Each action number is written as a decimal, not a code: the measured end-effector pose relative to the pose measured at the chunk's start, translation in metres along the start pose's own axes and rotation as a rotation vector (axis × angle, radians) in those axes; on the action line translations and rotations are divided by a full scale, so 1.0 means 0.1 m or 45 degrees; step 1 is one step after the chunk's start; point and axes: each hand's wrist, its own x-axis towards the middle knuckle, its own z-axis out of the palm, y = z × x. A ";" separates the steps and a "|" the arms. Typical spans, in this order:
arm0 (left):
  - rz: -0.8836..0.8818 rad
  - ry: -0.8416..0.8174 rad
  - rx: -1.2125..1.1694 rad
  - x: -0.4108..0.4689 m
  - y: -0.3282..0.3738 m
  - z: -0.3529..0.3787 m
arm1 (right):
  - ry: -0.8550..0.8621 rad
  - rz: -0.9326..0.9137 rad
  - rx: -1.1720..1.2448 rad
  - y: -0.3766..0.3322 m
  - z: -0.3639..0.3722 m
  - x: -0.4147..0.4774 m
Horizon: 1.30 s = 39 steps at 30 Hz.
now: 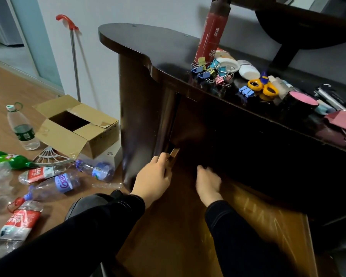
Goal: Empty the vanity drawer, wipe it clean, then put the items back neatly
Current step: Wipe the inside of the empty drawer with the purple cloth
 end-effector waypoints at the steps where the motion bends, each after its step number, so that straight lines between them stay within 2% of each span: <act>1: 0.000 -0.002 0.006 -0.01 0.00 -0.01 | 0.007 -0.001 -0.004 -0.03 0.01 0.01; 5: 0.008 -0.004 -0.005 -0.02 -0.01 -0.03 | -0.003 -0.048 0.033 0.29 0.09 -0.09; 9: 0.007 0.014 -0.010 0.01 -0.02 0.01 | -0.029 0.102 0.058 0.77 0.20 -0.18; 13: 0.001 0.015 0.007 -0.01 0.00 0.00 | -0.029 0.075 0.038 0.75 0.14 -0.18; 17: 0.007 0.010 -0.009 -0.01 -0.02 -0.01 | -0.082 -0.214 0.182 0.69 0.09 -0.52; 20: 0.018 0.017 -0.024 0.00 -0.03 0.01 | -0.131 -0.528 0.147 0.71 0.24 -1.09; 22: 0.014 0.023 -0.033 0.00 -0.04 0.02 | -0.175 -0.637 0.120 0.77 0.30 -1.31; 25: 0.013 0.013 -0.031 0.00 -0.04 0.02 | -0.103 -0.598 0.136 0.78 0.23 -1.17; 28: 0.013 0.005 -0.031 0.01 -0.04 0.01 | 0.030 -0.385 0.109 0.78 0.21 -0.67; 31: 0.016 0.008 -0.016 0.01 -0.04 0.01 | -0.046 -0.095 0.167 0.68 0.16 -0.17; 33: 0.009 -0.001 0.000 0.02 -0.04 0.01 | -0.084 0.000 0.190 0.55 0.10 -0.06; 35: 0.009 0.008 0.005 0.01 -0.03 0.01 | -0.032 -0.048 0.084 0.46 0.05 -0.16; 37: 0.018 0.021 0.011 0.00 -0.03 0.01 | -0.015 -0.217 0.056 0.40 0.07 -0.42; 39: 0.016 0.017 0.007 -0.01 -0.02 0.00 | -0.087 -0.412 0.109 0.38 0.17 -0.75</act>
